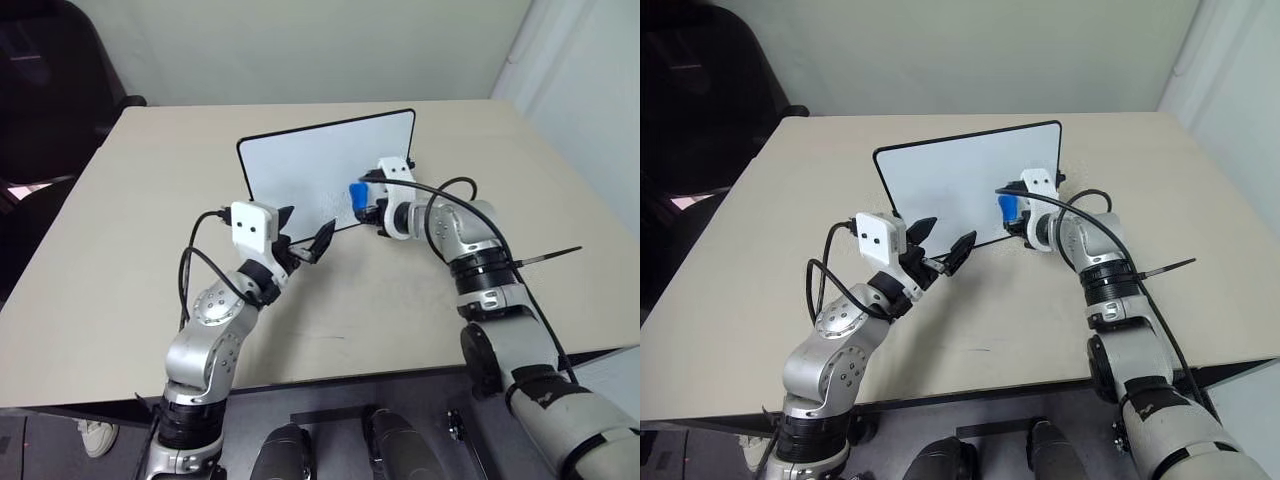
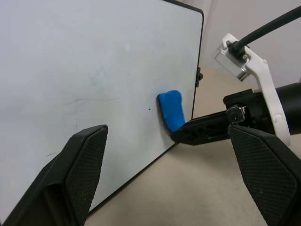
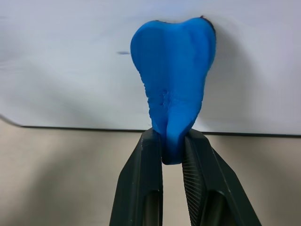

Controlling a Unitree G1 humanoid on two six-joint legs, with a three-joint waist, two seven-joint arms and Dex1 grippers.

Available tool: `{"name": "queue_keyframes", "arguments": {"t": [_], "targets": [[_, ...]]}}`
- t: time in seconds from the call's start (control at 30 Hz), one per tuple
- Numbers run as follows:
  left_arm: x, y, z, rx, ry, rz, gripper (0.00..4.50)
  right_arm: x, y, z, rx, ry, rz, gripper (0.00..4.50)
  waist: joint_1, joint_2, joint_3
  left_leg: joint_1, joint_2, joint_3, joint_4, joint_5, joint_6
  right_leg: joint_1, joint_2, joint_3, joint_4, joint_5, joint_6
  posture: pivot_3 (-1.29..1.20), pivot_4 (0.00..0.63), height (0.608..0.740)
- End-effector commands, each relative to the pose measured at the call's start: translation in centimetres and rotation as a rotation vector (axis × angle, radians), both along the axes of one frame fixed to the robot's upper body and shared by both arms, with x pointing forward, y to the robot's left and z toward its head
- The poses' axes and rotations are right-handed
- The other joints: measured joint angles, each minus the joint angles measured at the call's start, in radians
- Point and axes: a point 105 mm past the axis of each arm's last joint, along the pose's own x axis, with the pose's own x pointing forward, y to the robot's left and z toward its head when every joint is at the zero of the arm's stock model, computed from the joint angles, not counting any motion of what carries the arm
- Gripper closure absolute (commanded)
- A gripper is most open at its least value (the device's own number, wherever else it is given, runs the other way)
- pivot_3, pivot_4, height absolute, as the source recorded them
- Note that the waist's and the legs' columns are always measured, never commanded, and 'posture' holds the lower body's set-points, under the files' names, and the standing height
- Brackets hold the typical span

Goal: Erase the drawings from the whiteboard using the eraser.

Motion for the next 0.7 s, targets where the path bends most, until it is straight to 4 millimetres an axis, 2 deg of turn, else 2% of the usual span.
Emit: {"name": "queue_keyframes", "arguments": {"t": [0.03, 0.1, 0.33, 0.4, 0.5, 0.6, 0.7], "targets": [[-0.2, 0.0, 0.8, -0.004, -0.044, -0.003, 0.00, 0.3, 0.0, 2.6, 0.016, -0.082, -0.004, 4.13, -0.002, 0.000, 0.000, 0.000, 0.000, 0.000, 0.000, 0.000, 0.000, 0.000, 0.000, 0.000, 0.000, 0.000, 0.000, 0.00, 0.150, 0.740], [-0.2, -0.1, 0.8, -0.005, -0.046, -0.003, 0.00, -0.2, 1.0, 2.8, 0.020, -0.084, 0.034, 4.13, -0.002, 0.000, 0.000, 0.000, 0.000, 0.000, 0.000, 0.000, 0.000, 0.000, 0.000, 0.000, 0.001, 0.000, 0.000, 0.00, 0.150, 0.740], [-0.1, -0.7, 1.2, -0.010, -0.053, -0.018, 0.00, -3.0, 6.7, 2.5, 0.030, -0.077, 0.224, 4.13, -0.015, 0.000, 0.000, 0.000, 0.001, 0.000, -0.001, 0.000, 0.000, -0.001, 0.001, 0.000, 0.002, 0.000, 0.000, 0.00, 0.150, 0.740], [-0.1, -0.7, 1.3, -0.010, -0.056, -0.014, 0.00, -3.6, 7.5, 2.6, 0.040, -0.078, 0.251, 4.13, -0.012, 0.000, 0.000, 0.000, 0.001, 0.000, -0.001, 0.000, 0.000, -0.001, 0.002, -0.001, 0.002, 0.000, 0.000, 0.00, 0.150, 0.740], [-0.1, -0.6, 1.2, -0.011, -0.056, -0.011, 0.00, -3.7, 7.4, 2.3, 0.041, -0.077, 0.249, 4.13, -0.007, 0.000, 0.000, 0.000, 0.001, 0.000, -0.001, 0.000, 0.000, -0.002, 0.001, -0.001, 0.000, 0.000, 0.000, 0.00, 0.150, 0.740], [-0.2, -0.4, 1.1, -0.011, -0.055, -0.009, 0.00, -2.7, 5.7, 1.7, 0.022, -0.066, 0.186, 4.13, -0.006, 0.000, 0.000, 0.000, 0.000, 0.000, 0.000, 0.000, 0.000, -0.002, 0.000, -0.001, -0.002, 0.000, 0.000, 0.00, 0.150, 0.740], [-0.3, -0.1, 1.0, -0.006, -0.056, 0.006, 0.00, -1.8, 3.8, 1.9, 0.031, -0.070, 0.126, 4.13, -0.005, 0.000, 0.000, 0.000, 0.000, 0.000, 0.000, 0.000, 0.000, -0.002, 0.000, -0.001, -0.002, 0.000, 0.000, 0.00, 0.150, 0.740]]}}
